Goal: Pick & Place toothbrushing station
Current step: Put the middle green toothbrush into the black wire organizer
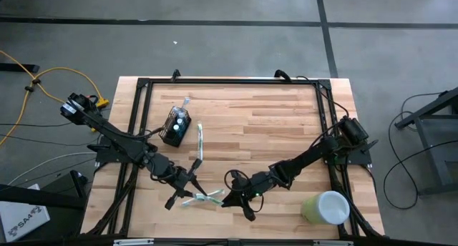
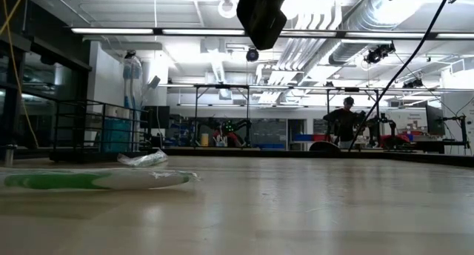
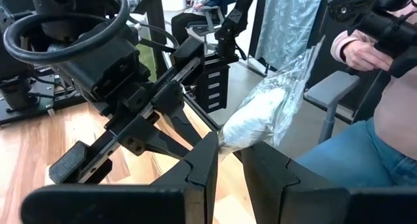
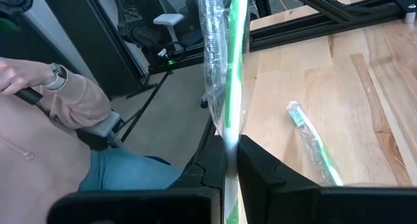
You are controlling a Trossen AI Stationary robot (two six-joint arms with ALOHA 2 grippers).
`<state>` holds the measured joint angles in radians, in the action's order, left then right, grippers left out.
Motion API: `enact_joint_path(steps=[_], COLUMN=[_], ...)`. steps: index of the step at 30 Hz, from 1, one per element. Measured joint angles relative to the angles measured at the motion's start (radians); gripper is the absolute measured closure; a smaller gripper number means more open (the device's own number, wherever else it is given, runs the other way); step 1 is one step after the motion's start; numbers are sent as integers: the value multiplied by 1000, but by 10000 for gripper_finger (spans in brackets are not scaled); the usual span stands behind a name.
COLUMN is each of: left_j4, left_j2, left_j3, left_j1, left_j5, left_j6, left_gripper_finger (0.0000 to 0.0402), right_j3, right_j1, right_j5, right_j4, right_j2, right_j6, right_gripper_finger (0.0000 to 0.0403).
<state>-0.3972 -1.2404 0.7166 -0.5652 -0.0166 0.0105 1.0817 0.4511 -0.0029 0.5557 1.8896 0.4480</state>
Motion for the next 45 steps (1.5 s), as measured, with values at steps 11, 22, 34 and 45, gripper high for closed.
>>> enact_joint_path(steps=[11, 22, 34, 45], left_j4=[-4, -7, 17, 100], left_j2=[0, 1, 1, 25], left_j3=[0, 0, 0, 0], left_j1=[5, 13, 13, -10], left_j5=[-35, -33, -60, -197], left_j6=[-26, -42, -71, -124], left_gripper_finger=[387, 398, 401, 400], right_j3=[0, 0, 0, 0], right_j1=[0, 0, 0, 0], right_j5=[2, 3, 9, 3], right_j4=[3, 3, 8, 25], right_j2=[0, 0, 0, -1], right_j6=[1, 5, 27, 27], right_gripper_finger=[389, 379, 324, 302])
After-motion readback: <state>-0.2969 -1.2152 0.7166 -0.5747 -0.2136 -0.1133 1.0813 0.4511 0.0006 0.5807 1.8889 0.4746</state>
